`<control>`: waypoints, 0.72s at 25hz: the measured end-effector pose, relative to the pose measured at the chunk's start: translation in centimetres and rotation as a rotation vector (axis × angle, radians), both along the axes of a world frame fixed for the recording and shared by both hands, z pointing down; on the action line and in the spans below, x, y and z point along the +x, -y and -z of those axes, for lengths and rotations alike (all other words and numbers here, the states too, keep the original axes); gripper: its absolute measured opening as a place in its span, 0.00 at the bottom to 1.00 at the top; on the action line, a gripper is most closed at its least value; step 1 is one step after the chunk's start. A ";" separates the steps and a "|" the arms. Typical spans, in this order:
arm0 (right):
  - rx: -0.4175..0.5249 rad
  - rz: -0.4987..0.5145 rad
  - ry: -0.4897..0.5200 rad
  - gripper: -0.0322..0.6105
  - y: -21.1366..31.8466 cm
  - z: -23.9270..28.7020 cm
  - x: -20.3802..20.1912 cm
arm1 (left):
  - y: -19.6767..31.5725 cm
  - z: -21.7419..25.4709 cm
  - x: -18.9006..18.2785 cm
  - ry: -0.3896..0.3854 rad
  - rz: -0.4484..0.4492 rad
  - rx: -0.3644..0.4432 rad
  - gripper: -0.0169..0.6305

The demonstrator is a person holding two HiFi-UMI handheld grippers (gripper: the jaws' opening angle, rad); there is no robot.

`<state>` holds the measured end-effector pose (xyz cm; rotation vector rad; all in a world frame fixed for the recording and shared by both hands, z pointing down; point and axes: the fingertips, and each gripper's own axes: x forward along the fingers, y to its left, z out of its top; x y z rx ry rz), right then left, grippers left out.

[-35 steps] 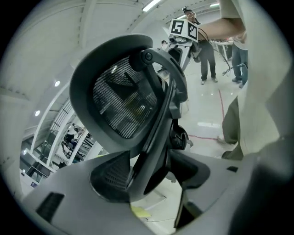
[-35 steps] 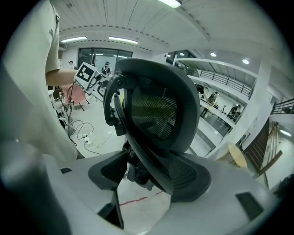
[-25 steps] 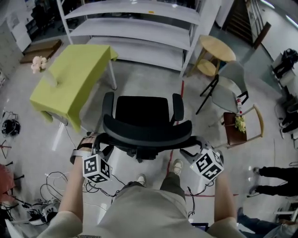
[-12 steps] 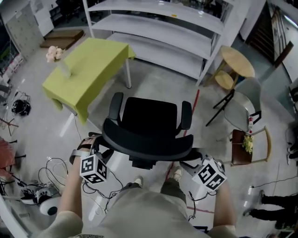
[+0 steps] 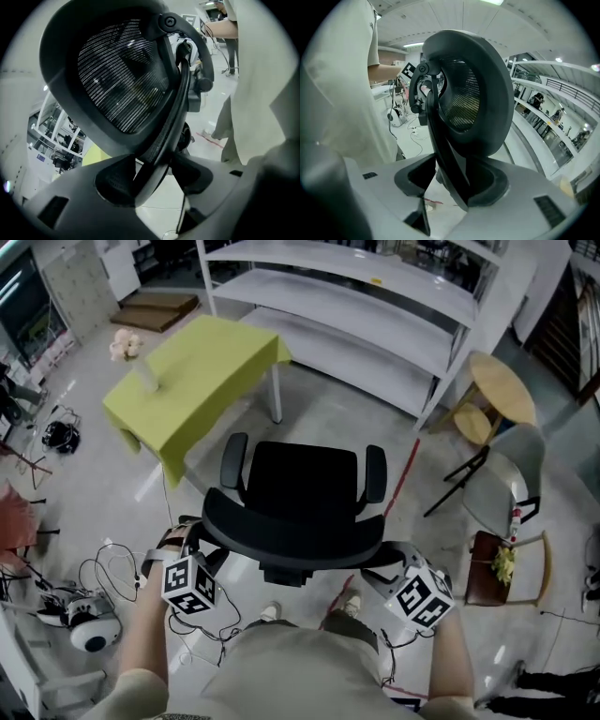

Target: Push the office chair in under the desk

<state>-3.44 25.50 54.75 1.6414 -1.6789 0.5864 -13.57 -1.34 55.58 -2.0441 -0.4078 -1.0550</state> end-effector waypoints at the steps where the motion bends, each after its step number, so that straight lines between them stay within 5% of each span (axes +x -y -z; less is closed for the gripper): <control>1: 0.001 0.013 0.002 0.37 0.0 0.0 0.7 | -0.1 0.0 0.4 0.006 0.015 0.000 0.41; 18: 0.037 0.298 -0.023 0.37 1.8 -0.2 15.0 | -1.7 0.1 8.1 -0.010 0.309 0.005 0.42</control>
